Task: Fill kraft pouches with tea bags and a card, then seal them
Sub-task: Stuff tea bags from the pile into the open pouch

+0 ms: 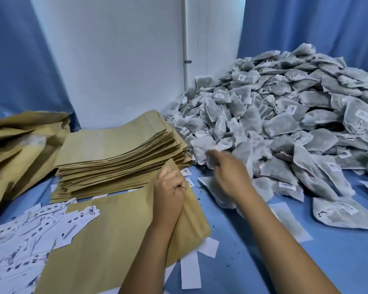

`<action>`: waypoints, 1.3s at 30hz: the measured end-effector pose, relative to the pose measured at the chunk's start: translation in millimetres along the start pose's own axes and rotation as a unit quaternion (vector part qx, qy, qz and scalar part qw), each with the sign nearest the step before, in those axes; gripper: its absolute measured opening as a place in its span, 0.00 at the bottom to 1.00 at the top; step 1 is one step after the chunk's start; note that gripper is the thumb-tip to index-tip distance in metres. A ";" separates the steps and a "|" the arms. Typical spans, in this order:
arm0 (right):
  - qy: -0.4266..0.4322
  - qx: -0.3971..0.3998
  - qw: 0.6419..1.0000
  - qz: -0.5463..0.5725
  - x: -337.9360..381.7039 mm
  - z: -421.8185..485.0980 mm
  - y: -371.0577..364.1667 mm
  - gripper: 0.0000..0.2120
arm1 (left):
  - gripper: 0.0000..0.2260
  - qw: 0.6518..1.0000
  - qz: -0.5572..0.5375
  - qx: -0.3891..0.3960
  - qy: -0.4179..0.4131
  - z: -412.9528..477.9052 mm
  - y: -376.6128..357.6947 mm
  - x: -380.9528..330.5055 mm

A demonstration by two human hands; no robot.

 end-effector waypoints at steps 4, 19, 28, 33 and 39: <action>-0.061 0.234 0.960 -0.144 -9.3 -25.3 -39.0 0.38 | 0.13 1.000 0.026 0.002 0.008 -1.1 1.3 1.7; -0.371 0.136 0.709 0.584 4.2 -24.6 -16.0 0.19 | 0.14 0.994 -0.027 -0.028 0.099 -7.5 -1.6 14.0; -0.155 0.020 0.920 0.359 21.2 -21.7 7.5 0.20 | 0.14 0.992 -0.073 -0.093 0.051 0.3 10.3 -15.7; -0.082 0.013 0.919 0.387 35.3 -22.6 29.3 0.21 | 0.14 0.986 -0.092 -0.135 0.040 2.3 13.6 -24.6; -0.054 0.112 0.918 0.377 40.6 -26.6 28.0 0.19 | 0.15 0.987 -0.115 -0.111 0.015 4.1 7.6 -30.4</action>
Point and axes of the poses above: each hand's wrist, its own z-axis towards the middle knuckle, its own y-axis out of the back of the hand, x = y × z, the point moved 4 cm from there along z, towards the middle knuckle, and after that the axes turned 13 degrees about -x, right-handed, at the moved point
